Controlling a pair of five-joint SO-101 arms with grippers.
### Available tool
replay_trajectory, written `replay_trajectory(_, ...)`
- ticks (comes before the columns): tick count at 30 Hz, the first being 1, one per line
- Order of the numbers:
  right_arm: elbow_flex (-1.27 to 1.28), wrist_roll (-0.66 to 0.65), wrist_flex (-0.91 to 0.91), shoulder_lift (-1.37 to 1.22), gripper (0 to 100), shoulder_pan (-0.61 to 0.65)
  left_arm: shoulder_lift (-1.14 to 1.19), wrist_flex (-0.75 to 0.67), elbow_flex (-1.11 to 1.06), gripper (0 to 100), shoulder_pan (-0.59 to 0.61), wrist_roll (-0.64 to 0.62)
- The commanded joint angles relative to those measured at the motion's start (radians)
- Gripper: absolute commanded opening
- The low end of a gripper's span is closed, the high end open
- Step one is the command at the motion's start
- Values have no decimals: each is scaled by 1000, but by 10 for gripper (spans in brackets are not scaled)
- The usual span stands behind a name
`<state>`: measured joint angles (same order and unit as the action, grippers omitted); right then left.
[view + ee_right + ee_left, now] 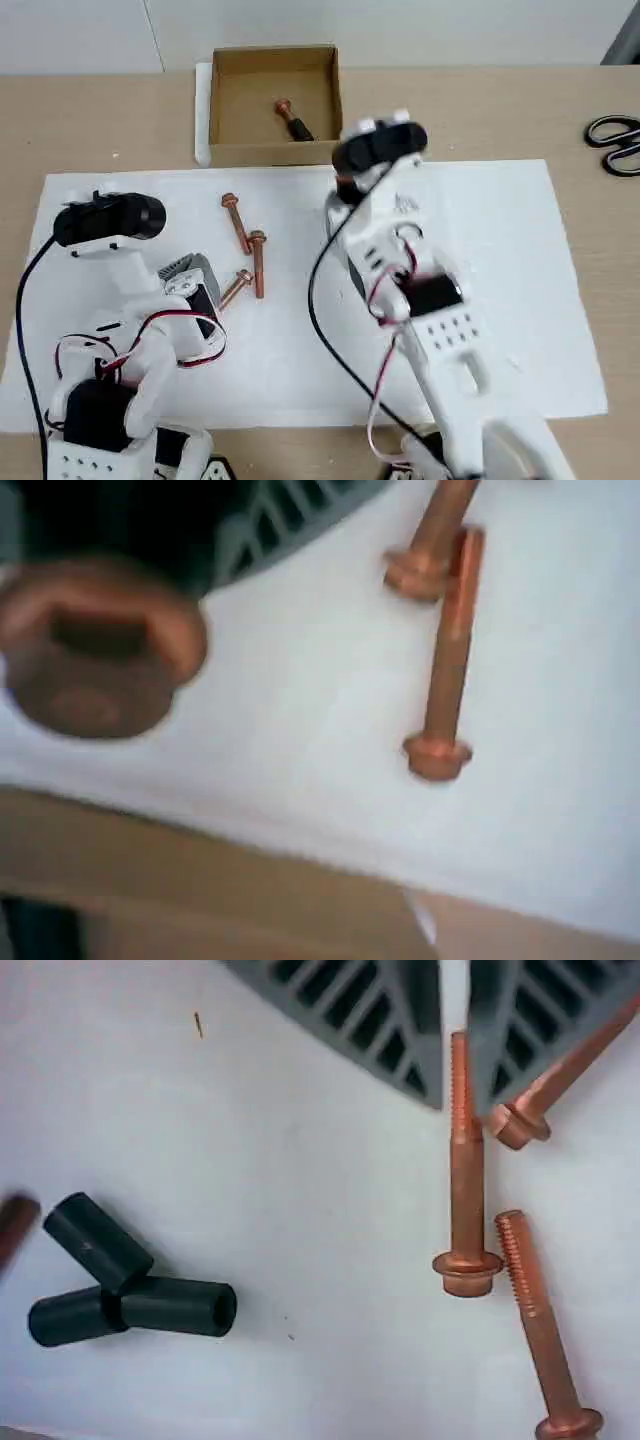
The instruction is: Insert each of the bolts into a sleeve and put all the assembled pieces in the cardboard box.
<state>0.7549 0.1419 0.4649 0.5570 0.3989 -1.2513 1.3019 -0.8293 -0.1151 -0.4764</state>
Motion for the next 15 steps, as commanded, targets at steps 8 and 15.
replay_trajectory(8, -559, 9, -99, -530, 4, -7, -9, -18, 4, 6, 6, 9)
replay_trajectory(15, -916, 3, -139, -829, 4, -16, -9, 34, 10, 6, 8, 9)
